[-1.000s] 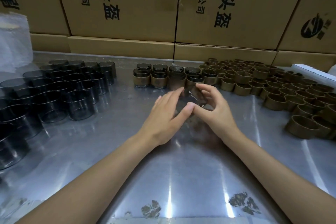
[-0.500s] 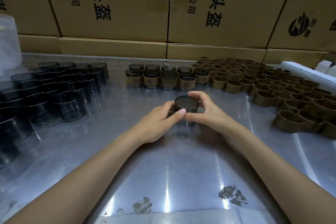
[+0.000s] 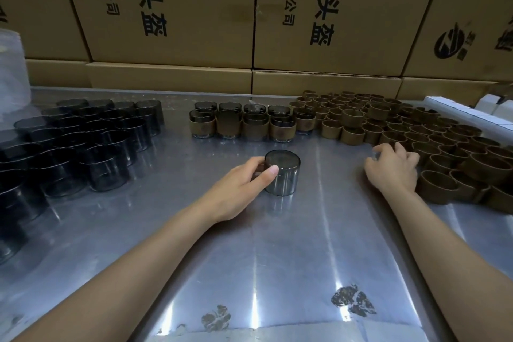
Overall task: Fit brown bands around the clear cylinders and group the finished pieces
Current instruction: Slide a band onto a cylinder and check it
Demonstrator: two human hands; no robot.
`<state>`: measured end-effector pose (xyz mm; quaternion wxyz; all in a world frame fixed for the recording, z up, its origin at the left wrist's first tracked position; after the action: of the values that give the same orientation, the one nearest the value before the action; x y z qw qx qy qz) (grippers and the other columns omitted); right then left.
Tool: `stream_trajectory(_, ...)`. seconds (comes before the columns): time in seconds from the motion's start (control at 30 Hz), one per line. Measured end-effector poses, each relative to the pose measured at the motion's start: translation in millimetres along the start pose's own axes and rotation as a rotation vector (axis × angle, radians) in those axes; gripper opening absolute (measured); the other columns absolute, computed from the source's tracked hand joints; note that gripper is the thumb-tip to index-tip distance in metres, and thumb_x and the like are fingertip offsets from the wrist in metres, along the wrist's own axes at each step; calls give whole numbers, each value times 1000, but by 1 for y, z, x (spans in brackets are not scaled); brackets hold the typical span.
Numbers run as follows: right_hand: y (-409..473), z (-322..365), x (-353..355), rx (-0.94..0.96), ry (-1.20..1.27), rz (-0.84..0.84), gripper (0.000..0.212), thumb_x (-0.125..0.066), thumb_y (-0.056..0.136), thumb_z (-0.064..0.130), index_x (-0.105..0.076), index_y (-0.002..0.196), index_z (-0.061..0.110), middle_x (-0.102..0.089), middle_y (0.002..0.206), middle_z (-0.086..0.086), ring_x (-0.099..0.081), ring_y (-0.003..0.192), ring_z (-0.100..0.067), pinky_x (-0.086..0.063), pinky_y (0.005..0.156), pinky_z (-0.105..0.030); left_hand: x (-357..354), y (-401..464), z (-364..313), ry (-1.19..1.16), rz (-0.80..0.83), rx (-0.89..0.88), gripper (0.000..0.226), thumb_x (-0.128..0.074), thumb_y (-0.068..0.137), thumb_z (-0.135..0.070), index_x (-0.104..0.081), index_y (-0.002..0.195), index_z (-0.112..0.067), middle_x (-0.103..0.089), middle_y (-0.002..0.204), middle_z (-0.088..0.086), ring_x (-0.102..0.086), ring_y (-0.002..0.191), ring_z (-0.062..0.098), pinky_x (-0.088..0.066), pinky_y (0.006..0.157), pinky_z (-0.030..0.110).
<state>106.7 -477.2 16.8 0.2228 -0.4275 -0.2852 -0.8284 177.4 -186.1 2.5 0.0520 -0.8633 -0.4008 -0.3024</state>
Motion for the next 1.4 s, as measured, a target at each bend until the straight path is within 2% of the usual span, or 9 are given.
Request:
stream_trajectory(0.33, 1, -1, 3, -7, -57, -86, 32, -52, 94, 11, -59, 125, 15, -43, 133, -16, -35, 125, -34, -39, 94, -48, 2, 0, 2, 8, -18, 6, 82, -18, 77, -77, -41, 139, -29, -50, 136, -12, -40, 130, 6, -28, 112, 35)
stream_trajectory(0.47, -9, 29, 9, 230, 130, -131, 20, -56, 93, 10, -68, 106, 20, -57, 121, -9, -50, 117, -29, -45, 89, -43, 3, 2, 5, -46, -37, -2, 81, -17, 77, -77, -38, 139, -31, -48, 139, -10, -40, 132, 8, -28, 114, 35)
stream_trajectory(0.67, -63, 103, 37, 628, 487, -223, 13, -61, 89, 6, -65, 94, 18, -55, 92, 11, -51, 92, -14, -47, 76, -32, 11, 3, 2, -59, -151, -59, 78, -20, 81, -75, -26, 146, -33, -44, 141, -15, -37, 126, -2, -25, 92, 8)
stream_trajectory(0.77, -98, 127, 48, 760, 631, -207, 18, -63, 88, 7, -59, 96, 22, -52, 90, 23, -50, 88, -9, -44, 76, -18, 16, 0, -6, -30, -235, -161, 67, -30, 88, -71, -22, 147, -39, -40, 139, -23, -37, 130, -3, -28, 102, 14)
stream_trajectory(0.83, -113, 138, 48, 794, 737, -128, 19, -61, 88, 7, -58, 98, 23, -55, 93, 20, -53, 91, -9, -42, 79, -13, 19, -5, -17, -6, -285, -251, 58, -33, 89, -66, -16, 143, -52, -34, 144, -25, -34, 133, -5, -28, 107, 19)
stream_trajectory(0.93, -123, 147, 41, 769, 956, 86, 21, -56, 92, 2, -61, 98, 21, -62, 95, 11, -59, 91, -4, -45, 80, -14, 18, -11, -33, 76, -320, -380, 55, -35, 94, -58, -12, 144, -53, -26, 150, -27, -25, 138, -7, -24, 110, 15)
stream_trajectory(1.03, -120, 144, 31, 578, 1187, 283, 24, -50, 96, 2, -64, 100, 20, -66, 98, 1, -63, 90, -6, -50, 75, -20, 13, -13, -39, 121, -320, -429, 53, -35, 98, -48, -18, 148, -42, -31, 142, -32, -28, 133, -12, -25, 104, 5)
stream_trajectory(1.17, -112, 134, 16, 362, 1256, 376, 20, -48, 98, 14, -66, 106, 16, -68, 105, -11, -65, 93, -17, -53, 77, -33, 13, -12, -40, 92, -350, -422, 46, -36, 100, -33, -34, 146, -26, -48, 123, -12, -45, 118, -2, -36, 99, 16)
stream_trajectory(1.4, -114, 140, 14, 473, 1111, 332, 22, -52, 96, 13, -63, 115, 15, -67, 109, 4, -60, 98, 7, -44, 79, -8, 11, -6, -33, -114, -335, -310, 39, -37, 102, -26, -45, 140, -17, -51, 134, -3, -43, 127, 1, -33, 106, 18)
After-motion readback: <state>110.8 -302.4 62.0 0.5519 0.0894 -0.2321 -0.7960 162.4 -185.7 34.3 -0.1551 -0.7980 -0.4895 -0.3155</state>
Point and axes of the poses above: each hand's wrist, its own y-axis towards the middle knuckle, its own x-axis out of the back of the hand, z = x × y, the point moved 7 cm from there along y, towards the middle knuckle
